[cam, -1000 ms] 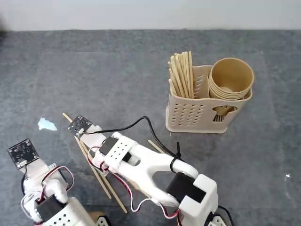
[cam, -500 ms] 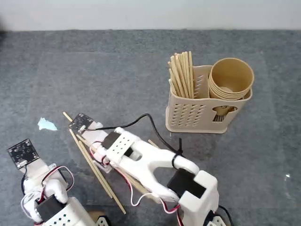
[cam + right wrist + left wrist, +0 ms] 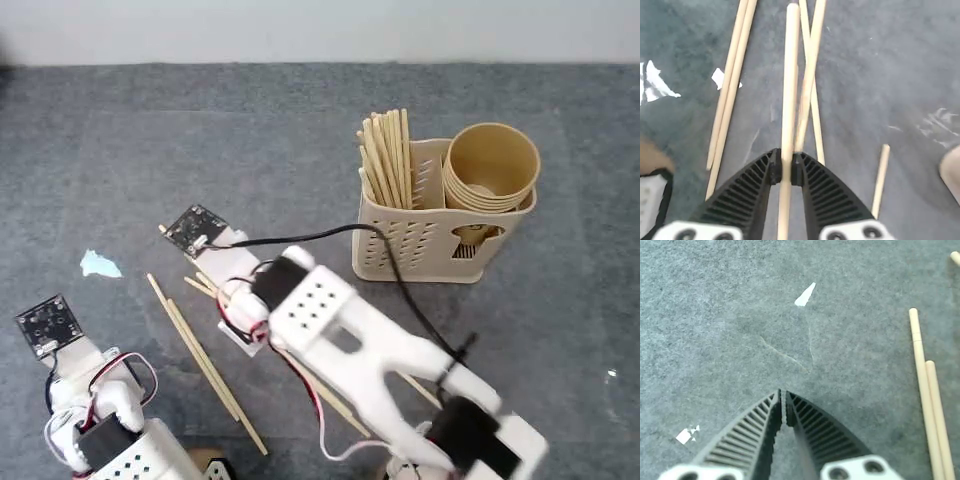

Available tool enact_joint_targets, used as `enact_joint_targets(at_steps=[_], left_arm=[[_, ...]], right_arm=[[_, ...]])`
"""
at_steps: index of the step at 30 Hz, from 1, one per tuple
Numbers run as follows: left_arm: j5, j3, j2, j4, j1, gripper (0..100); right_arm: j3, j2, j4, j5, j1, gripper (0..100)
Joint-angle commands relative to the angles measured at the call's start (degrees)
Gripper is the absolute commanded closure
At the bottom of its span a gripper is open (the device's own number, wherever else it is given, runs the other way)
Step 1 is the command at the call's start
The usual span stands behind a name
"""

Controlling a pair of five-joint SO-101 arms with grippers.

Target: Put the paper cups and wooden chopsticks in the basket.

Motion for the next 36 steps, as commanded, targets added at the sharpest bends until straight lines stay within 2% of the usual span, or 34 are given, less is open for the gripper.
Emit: enact_joint_targets(at_steps=[1,9,18,30,36], left_arm=[[-0.62,-0.31,-0.62,-1.32,0.18,99],[-0.62,-0.31,-0.62,-1.32,0.18,99],[-0.62,-0.31,-0.62,-1.32,0.18,99],[-0.62,-0.31,-0.62,-1.32,0.18,99],[-0.62,-0.31,-0.62,-1.32,0.18,99]], right_arm=[[-1.67,-9.19,3.91,0.35,0.75,99.1],[-2.9,-28.35,5.49,6.68,3.03,99.1],[-15.74,-35.12,2.68,9.32,16.92,99.0],[-16.18,-34.68,-26.86,8.79,32.84,98.9],[-1.93,-35.38,-44.88,8.88,37.58,98.9]])
